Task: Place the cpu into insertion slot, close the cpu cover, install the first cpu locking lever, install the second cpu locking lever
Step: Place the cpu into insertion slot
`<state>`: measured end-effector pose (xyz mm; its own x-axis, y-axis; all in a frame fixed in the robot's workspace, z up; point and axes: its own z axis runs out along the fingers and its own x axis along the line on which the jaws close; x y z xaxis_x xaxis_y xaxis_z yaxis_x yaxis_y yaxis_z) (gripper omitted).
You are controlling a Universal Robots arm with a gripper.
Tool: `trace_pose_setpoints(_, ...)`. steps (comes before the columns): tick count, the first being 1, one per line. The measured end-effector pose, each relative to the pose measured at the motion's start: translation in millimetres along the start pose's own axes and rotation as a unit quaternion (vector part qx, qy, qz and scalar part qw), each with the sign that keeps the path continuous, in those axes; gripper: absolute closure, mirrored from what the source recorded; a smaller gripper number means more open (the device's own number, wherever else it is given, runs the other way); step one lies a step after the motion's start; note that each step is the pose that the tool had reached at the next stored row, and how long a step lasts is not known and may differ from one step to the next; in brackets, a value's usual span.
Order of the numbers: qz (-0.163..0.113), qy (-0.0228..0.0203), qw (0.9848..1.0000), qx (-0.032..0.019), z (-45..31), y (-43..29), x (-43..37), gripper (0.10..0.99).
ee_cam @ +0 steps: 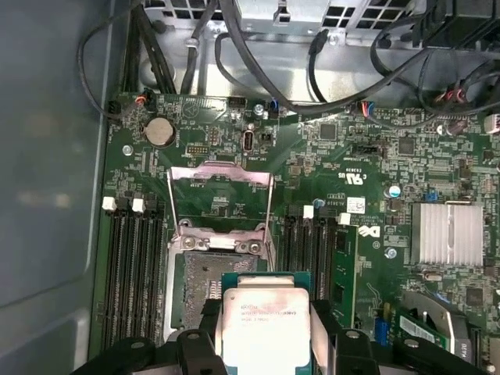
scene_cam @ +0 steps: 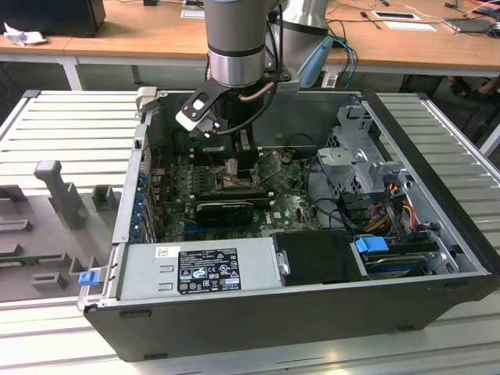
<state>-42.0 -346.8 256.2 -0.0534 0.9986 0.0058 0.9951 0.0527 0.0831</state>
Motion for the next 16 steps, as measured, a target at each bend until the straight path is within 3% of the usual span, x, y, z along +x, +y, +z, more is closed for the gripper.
trace_pose_setpoints(10,0.012,-0.0005,0.9999,0.0082,18.5,-1.1,13.8,0.553)
trace_pose_setpoints(16,0.014,-0.0005,0.9998,0.0112,29.6,-1.9,15.4,0.553)
